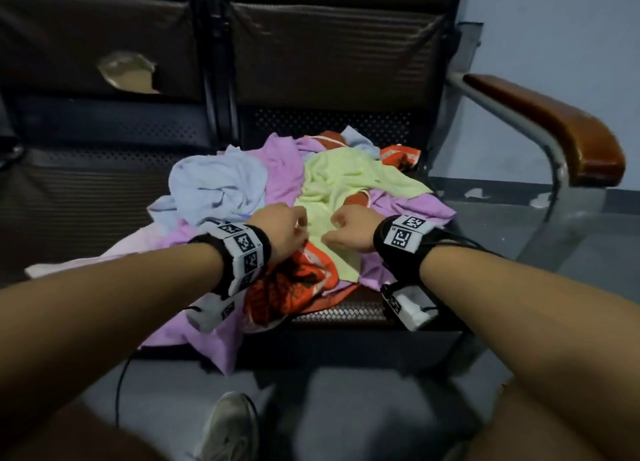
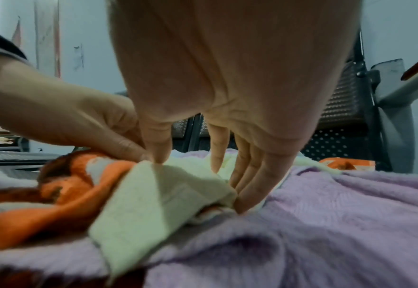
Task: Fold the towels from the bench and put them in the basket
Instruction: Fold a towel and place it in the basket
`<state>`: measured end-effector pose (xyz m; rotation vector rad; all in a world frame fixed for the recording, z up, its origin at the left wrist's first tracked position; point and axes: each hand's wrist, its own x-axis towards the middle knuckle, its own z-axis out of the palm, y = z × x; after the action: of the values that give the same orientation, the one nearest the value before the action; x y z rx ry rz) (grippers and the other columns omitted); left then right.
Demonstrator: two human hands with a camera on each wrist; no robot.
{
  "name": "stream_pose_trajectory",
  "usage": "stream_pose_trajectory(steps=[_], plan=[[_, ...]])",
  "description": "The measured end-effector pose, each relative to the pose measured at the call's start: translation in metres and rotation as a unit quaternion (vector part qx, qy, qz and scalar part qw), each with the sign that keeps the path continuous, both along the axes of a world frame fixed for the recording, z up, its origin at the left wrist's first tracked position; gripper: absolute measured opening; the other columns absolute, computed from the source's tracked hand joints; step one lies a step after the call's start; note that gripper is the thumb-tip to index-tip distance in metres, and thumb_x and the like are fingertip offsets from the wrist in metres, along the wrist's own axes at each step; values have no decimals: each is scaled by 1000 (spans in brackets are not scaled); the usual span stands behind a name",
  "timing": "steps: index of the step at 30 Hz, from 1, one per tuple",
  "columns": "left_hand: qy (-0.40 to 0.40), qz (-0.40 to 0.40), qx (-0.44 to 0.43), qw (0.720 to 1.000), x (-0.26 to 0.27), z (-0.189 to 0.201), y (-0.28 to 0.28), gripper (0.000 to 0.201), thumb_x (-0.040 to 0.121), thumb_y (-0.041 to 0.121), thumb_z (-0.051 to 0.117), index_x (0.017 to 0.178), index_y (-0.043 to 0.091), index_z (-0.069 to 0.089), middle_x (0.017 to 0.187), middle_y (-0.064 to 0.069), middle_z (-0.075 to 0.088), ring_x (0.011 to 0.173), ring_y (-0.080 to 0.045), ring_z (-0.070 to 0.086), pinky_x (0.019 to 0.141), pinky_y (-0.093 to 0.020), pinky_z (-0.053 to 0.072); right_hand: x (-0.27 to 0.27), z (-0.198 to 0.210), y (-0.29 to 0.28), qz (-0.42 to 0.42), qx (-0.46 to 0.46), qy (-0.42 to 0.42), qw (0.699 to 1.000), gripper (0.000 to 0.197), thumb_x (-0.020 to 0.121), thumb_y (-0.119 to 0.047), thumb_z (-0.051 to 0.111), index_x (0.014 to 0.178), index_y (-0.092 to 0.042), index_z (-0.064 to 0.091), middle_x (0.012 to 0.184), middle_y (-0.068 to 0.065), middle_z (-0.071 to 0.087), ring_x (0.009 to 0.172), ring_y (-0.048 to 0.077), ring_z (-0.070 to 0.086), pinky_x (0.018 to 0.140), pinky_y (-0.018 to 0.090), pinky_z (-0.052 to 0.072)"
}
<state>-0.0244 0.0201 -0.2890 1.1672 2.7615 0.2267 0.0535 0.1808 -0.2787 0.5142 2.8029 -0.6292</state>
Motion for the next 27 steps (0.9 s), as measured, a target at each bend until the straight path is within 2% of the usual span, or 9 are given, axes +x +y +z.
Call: stream_pose_trajectory(steps=[2, 5, 10, 13, 15, 18, 22, 24, 27], plan=[[21, -6, 11, 1000, -1, 1, 4, 24, 95, 36, 55, 112, 22, 63, 114, -10, 65, 108, -33, 58, 88, -39, 47, -3, -5, 1, -14, 14, -25, 999, 41, 86, -49, 67, 70, -14, 51, 78, 6, 53, 80, 27, 54, 65, 30, 39], [50, -12, 64, 997, -2, 3, 7, 16, 93, 34, 55, 104, 26, 64, 110, -4, 68, 109, -32, 54, 89, -41, 44, -9, -5, 5, -45, -46, 24, 998, 41, 86, -36, 67, 56, -15, 49, 63, 6, 51, 63, 21, 50, 59, 29, 38], [-63, -16, 251, 966, -6, 20, 14, 10, 94, 21, 57, 97, 14, 62, 96, -4, 69, 93, -26, 62, 85, -40, 49, -14, 11, 12, -114, -156, 203, 960, 29, 95, -26, 62, 67, -18, 61, 69, -4, 60, 65, 11, 52, 56, 17, 39], [-88, -13, 329, 940, -5, 32, 26, 4, 93, 20, 59, 97, 19, 58, 92, 2, 67, 86, -19, 62, 84, -37, 51, -15, 26, 14, -176, -233, 269, 918, 24, 100, -23, 48, 78, -18, 58, 81, 2, 59, 79, 18, 53, 76, 31, 43], [-112, -35, 368, 922, -2, 39, 36, 30, 83, 21, 65, 110, 22, 55, 101, 2, 64, 92, -17, 61, 82, -33, 51, -10, 38, 18, -201, -301, 295, 884, 24, 99, -16, 40, 80, -14, 53, 82, 13, 51, 80, 25, 49, 74, 40, 40], [-101, -58, 307, 945, -3, 39, 49, 63, 76, 28, 72, 133, 25, 45, 123, -1, 54, 114, -19, 53, 91, -33, 46, 4, 56, 28, -232, -345, 345, 841, 19, 100, -11, 40, 95, -7, 59, 99, 23, 60, 91, 35, 58, 83, 48, 50], [-6, -18, 106, 994, -14, 28, 61, 16, 93, 32, 55, 86, 20, 48, 90, -3, 57, 98, -35, 59, 74, -36, 43, 22, 75, 45, -255, -383, 423, 780, 19, 99, -8, 45, 99, -6, 64, 96, 15, 63, 87, 26, 60, 81, 42, 51], [8, 7, 138, 990, -16, 29, 67, 17, 99, 31, 47, 88, 18, 48, 93, -9, 61, 95, -35, 60, 73, -35, 40, 33, 77, 59, -281, -318, 433, 795, 20, 100, -14, 44, 104, -10, 63, 102, 13, 66, 94, 27, 62, 87, 41, 52], [-38, -6, 273, 961, -4, 41, 84, 30, 102, 39, 45, 89, 15, 55, 96, -9, 69, 92, -30, 61, 75, -35, 42, 56, 68, 77, -280, -127, 403, 862, 12, 96, -23, 47, 107, -22, 52, 95, -7, 58, 92, 21, 56, 86, 34, 46]])
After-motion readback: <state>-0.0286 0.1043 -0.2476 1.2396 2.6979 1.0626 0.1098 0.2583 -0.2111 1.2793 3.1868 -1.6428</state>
